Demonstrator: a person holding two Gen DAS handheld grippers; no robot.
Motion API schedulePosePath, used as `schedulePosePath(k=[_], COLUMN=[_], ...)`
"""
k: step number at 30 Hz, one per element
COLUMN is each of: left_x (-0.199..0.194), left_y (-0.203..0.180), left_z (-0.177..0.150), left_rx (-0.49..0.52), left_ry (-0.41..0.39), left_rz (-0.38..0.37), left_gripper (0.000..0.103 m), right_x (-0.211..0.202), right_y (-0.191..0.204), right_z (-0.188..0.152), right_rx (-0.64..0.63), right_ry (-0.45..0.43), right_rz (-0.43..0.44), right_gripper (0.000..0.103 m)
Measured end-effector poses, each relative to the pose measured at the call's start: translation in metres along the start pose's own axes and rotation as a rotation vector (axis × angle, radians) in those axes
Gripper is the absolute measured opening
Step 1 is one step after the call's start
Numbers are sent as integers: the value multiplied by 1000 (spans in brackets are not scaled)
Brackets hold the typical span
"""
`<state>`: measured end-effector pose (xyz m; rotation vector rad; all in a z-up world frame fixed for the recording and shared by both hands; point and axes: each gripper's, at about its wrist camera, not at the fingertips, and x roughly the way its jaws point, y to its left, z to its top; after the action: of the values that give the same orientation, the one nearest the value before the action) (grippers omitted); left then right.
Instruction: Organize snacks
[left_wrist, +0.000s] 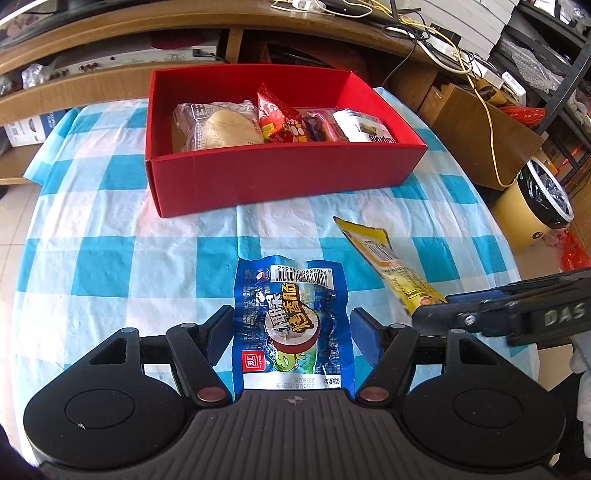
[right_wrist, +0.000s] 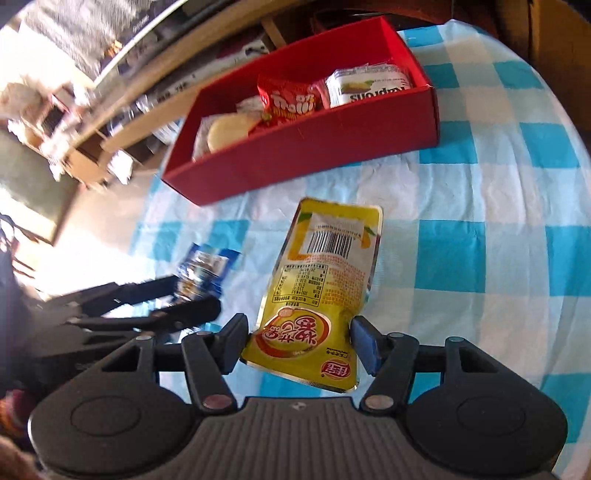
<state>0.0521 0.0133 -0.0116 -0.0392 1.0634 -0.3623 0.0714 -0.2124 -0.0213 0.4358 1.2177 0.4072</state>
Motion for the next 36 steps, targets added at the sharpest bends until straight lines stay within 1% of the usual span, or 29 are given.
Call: schedulePosePath(k=[4,7,8,9,10,11,12,13,14,16,18,19,20,21,22,23,25,26,28,29,30,31,33,34,35,36], left_x=[-1,-3,-5,-7,-9,-12,-14,-15,-16,-15,-12,-11,-11,-11,-11,-11,-11,-11,-9,-9,-9,-9,-9,-9,-9,-9], left_y=[1,2,2,3,3,3,3,3,3,6,9,10,11,11,12,13,14,16,18,19,21,22,25,28,31,32], left_z=[0,2,3,4,6,8,9,10,11,12,12,12,12,12,11,11,10,10,10,9,9,9,9,8,8,7], left_rx=[-2,-9,-13,-16,-19,-22,-24,-24,-26,-38,-50,-54,-56,-57,-56,-56,-59,-63,-69,-72,-74,-78,-86,-95,-104,-108], left_ry=[-3,-9,-14,-21,-29,-37,-46,-51,-55,-54,-47,-44,-42,-41,-42,-41,-38,-36,-31,-29,-27,-26,-24,-22,-21,-20], left_rz=[-6,-15,-17,-19,-22,-26,-30,-28,-25,-21,-15,-14,-12,-12,-14,-16,-19,-21,-24,-26,-28,-24,-13,-19,-29,-31], left_gripper=[74,74,74,74,74,74,74,74,74,74,74,74,74,74,74,74,74,74,74,74,74,74,73,72,69,68], right_x=[-2,-8,-11,-13,-14,-16,-19,-19,-17,-8,2,7,11,16,22,30,43,51,69,78,85,89,97,100,103,104], right_y=[-4,-9,-10,-12,-16,-17,-15,-10,-6,-6,-2,-1,-2,-2,-3,-2,0,6,14,16,19,23,29,33,37,38], right_z=[0,3,4,6,7,9,9,9,8,7,10,15,21,28,36,43,51,54,57,58,59,60,63,64,65,64], right_rx=[34,75,85,102,132,144,122,80,51,70,70,75,84,104,128,144,153,141,130,123,121,119,117,101,76,54], right_ry=[-7,-17,-29,-35,-35,-42,-52,-65,-63,-25,-12,-10,-11,-19,-18,-7,-4,0,38,54,52,38,34,44,55,55], right_rz=[41,102,115,144,191,211,167,77,23,41,2,-7,-12,-23,-29,-30,-62,-90,-122,-146,-165,-164,-192,-218,-236,-243], right_gripper=[66,66,64,41,34,34,34,36,37,38,39,42,50,57,69,74,75,77,83,87,93,103,103,103,103,103])
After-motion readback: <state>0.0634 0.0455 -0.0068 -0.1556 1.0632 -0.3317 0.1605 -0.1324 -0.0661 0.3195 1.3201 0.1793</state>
